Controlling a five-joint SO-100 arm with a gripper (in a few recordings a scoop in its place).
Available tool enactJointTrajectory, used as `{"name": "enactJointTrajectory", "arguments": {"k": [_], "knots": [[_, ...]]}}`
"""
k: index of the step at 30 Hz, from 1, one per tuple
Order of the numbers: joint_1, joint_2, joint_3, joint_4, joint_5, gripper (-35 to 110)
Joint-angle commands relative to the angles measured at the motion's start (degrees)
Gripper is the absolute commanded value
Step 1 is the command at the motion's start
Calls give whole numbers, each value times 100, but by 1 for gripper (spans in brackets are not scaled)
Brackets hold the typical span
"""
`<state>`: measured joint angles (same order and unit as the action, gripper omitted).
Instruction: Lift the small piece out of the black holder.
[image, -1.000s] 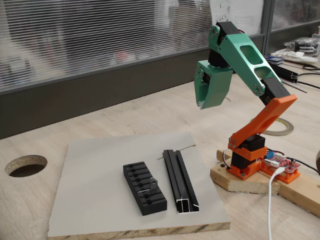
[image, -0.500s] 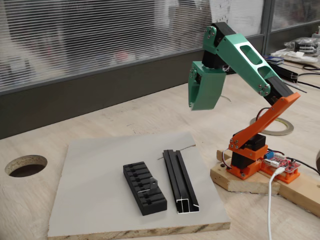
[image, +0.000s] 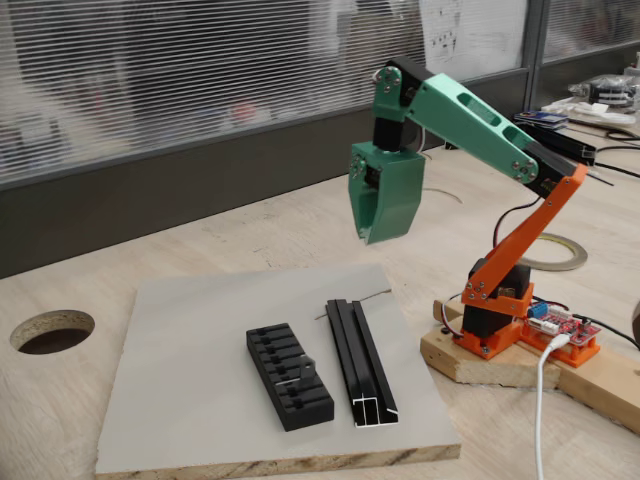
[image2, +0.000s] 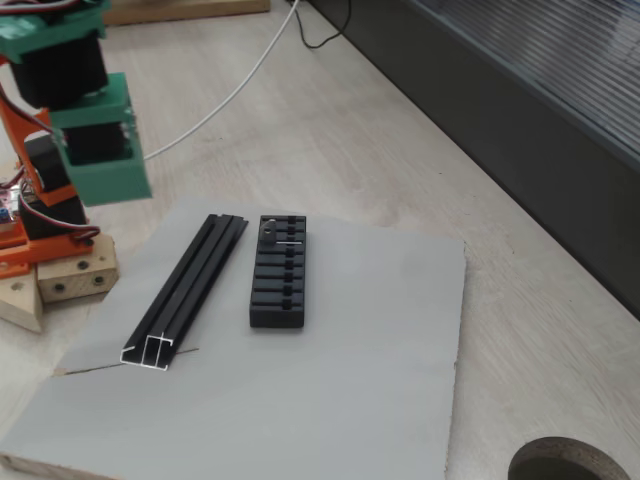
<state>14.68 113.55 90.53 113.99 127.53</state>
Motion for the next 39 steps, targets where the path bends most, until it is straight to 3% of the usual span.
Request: {"name": "enactJointTrajectory", "arguments": {"k": [1, 5, 16, 33, 39], "knots": [[-237, -88, -26, 167, 79, 4], [-457, -114, -26, 167, 387, 4], [-1881, -817, -26, 167, 3199, 4], [-3199, -1222, -88, 158, 5985, 4], [-3437, -1301, -35, -1028, 6240, 4]]}}
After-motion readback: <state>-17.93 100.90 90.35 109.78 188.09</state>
